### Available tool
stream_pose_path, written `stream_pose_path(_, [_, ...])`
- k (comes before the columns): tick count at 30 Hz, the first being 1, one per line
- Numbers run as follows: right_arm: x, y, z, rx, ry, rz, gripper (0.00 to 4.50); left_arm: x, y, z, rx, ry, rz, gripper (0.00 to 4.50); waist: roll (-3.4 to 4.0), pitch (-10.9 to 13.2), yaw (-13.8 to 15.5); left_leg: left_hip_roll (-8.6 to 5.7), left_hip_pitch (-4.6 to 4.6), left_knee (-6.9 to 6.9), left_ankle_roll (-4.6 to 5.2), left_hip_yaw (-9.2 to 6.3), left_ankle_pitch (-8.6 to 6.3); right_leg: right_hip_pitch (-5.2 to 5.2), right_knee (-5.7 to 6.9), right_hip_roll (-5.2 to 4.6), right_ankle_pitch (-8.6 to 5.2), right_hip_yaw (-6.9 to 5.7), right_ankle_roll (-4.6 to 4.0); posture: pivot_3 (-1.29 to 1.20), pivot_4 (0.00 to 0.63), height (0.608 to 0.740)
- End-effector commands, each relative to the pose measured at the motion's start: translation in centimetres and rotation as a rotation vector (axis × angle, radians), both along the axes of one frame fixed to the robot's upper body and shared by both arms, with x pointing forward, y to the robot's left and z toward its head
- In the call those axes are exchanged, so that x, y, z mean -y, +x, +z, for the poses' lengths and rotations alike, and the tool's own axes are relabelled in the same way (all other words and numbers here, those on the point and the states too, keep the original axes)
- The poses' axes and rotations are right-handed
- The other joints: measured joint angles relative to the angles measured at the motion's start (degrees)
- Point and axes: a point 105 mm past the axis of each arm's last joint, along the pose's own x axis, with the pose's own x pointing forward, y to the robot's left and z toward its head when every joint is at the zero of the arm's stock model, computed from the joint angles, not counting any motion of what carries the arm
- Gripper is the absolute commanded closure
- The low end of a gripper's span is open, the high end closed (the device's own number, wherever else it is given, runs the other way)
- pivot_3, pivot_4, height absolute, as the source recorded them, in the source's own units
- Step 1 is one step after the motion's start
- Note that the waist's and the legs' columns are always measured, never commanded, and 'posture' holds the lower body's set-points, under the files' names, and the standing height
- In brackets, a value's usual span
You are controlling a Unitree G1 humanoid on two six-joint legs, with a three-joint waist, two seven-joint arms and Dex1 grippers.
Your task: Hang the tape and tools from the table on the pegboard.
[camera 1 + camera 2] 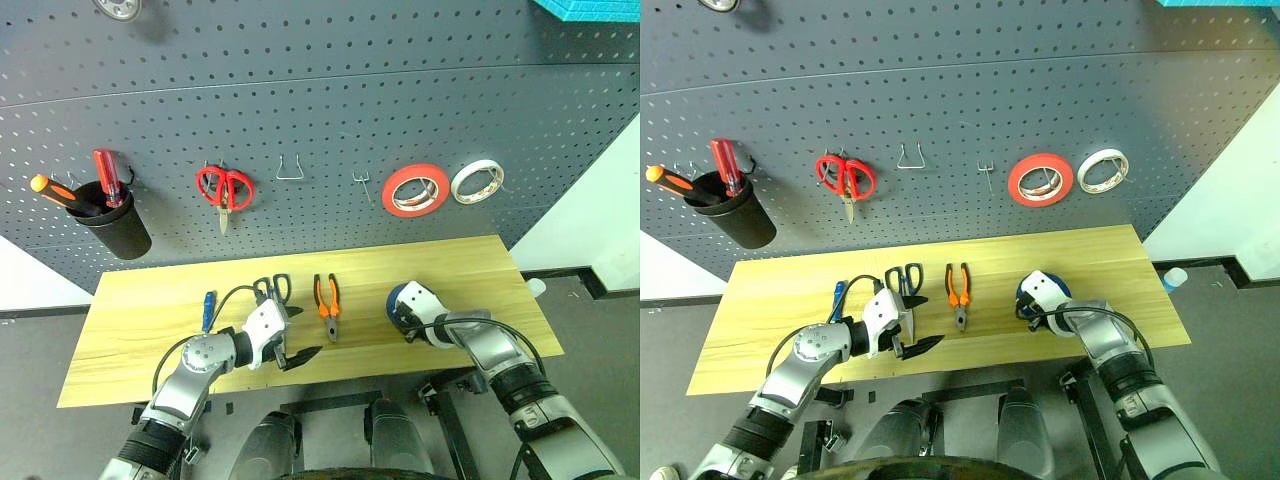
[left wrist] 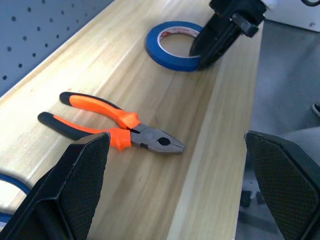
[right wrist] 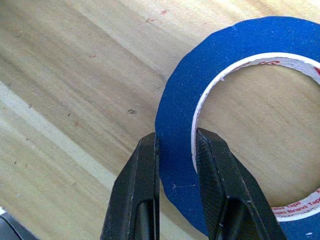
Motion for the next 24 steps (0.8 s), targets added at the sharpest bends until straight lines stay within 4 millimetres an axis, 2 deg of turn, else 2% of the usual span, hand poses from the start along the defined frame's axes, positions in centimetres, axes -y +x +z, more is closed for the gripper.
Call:
stream_pose_path(1, [-0.7,0.5,2.4,0.131,-0.01,0.061,3.84,-0.3,0.7,1.7,0.074,-0.048,0.028,0.0,0.01,-0.01,0.07,0.0,-0.01,0.0,0.0,0.0,0.0,-0.01,0.0,0.0,0.0,0.0,0.0,-0.07,0.087,0.738])
stream_pose_path(4, [-1.3,-0.2,4.0,0.26,-0.082,0.195,3.84,-0.5,0.6,2.0,0.087,-0.063,0.032,0.0,0.01,-0.01,0.12,0.0,-0.02,0.01,0.0,0.0,0.0,-0.01,0.0,0.0,0.0,0.0,0.01,-0.08,0.089,0.738])
stream_pose_path(7, [-2.6,-0.8,6.4,0.477,-0.188,0.396,3.84,-0.8,0.8,2.5,0.098,-0.091,0.045,0.0,0.0,-0.01,0.14,-0.01,-0.03,0.04,0.03,0.03,-0.02,-0.01,-0.01,-0.01,0.0,0.01,0.03,-0.09,0.091,0.738])
stream_pose_path(9, [-2.9,-0.9,7.3,0.582,-0.278,0.497,3.84,-1.0,0.8,2.6,0.102,-0.097,0.048,0.0,-0.01,-0.02,-0.15,-0.01,-0.01,0.04,0.03,0.08,-0.02,0.0,0.0,-0.01,0.01,0.03,0.05,-0.1,0.091,0.738])
stream_pose_path(12, [-3.6,0.1,9.3,0.804,-0.436,0.634,3.84,-1.2,1.1,3.7,0.131,-0.152,0.045,0.0,-0.04,-0.03,-0.1,0.0,0.03,0.07,0.03,0.15,-0.01,0.03,0.01,0.0,0.03,0.08,0.09,-0.1,0.092,0.738])
stream_pose_path(15, [-4.4,0.9,11.1,0.98,-0.528,0.706,3.84,-1.3,1.2,4.9,0.179,-0.198,0.033,0.0,-0.04,-0.03,-0.12,-0.01,0.03,0.1,0.03,0.17,-0.01,0.03,0.01,0.0,0.04,0.1,0.07,-0.11,0.09,0.738])
stream_pose_path(19, [-6.0,1.7,14.3,1.207,-0.552,0.721,3.84,-1.5,1.8,7.3,0.259,-0.27,0.028,0.0,-0.08,-0.06,0.01,-0.01,0.02,0.1,0.03,0.18,-0.01,0.02,0.01,0.0,0.05,0.12,0.05,-0.1,0.088,0.738])
stream_pose_path(24, [-6.9,2.2,17.1,1.4,-0.585,0.711,3.84,-1.5,1.9,8.3,0.282,-0.323,0.026,0.0,-0.11,-0.08,0.02,-0.01,0.0,0.1,0.04,0.2,-0.01,0.03,-0.07,0.0,0.06,0.14,0.04,-0.1,0.085,0.738])
